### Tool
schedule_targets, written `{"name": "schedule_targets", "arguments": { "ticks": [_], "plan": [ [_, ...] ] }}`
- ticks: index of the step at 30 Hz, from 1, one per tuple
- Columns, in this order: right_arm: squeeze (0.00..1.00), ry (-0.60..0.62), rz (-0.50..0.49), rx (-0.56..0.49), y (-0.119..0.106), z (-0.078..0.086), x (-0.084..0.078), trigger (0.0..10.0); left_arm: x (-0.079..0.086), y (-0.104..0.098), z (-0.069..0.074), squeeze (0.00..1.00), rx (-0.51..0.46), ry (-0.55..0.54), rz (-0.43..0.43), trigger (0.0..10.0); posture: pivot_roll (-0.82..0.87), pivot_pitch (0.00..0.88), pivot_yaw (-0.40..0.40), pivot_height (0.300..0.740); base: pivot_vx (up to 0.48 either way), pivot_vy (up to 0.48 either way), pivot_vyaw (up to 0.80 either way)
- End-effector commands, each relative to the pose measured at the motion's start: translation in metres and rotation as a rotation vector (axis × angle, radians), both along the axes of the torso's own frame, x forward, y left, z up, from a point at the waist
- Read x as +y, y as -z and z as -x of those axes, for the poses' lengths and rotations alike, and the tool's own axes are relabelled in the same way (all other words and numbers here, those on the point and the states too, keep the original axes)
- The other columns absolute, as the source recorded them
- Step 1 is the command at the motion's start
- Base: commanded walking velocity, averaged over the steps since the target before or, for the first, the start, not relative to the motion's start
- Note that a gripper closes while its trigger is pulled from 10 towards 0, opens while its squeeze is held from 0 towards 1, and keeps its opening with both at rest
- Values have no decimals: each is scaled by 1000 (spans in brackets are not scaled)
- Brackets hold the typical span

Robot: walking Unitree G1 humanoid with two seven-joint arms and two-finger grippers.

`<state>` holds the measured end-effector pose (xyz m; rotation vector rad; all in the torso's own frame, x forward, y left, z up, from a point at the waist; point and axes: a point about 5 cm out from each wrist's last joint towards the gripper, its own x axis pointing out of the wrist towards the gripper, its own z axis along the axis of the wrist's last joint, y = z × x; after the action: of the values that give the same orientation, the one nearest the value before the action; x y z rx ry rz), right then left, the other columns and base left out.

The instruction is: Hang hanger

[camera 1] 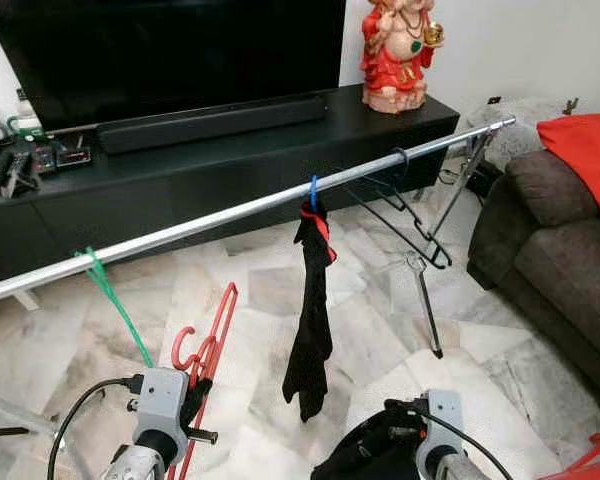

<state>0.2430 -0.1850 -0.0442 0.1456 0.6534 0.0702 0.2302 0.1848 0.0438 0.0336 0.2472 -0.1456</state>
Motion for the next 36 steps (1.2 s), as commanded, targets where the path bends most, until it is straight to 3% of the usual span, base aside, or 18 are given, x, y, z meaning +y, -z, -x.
{"name": "schedule_targets", "arguments": {
  "ticks": [1, 8, 36],
  "plan": [
    [0, 12, 1, 0, 1, 3, -6, 10000, 1, -2, 0, 0, -7, -5, 6, 10000, 27, 31, 24, 740, -300, 0, 0],
    [0, 11, 4, 5, 3, 9, -15, 10000, 2, -2, -1, 0, -9, -12, 7, 10000, 30, 27, 17, 740, -298, 0, 0],
    [0, 1, 5, -58, -6, -3, -8, 10000, 1, -2, -2, 0, -11, -16, 7, 10000, 31, 28, 11, 740, -299, 0, 0]
  ]
}}
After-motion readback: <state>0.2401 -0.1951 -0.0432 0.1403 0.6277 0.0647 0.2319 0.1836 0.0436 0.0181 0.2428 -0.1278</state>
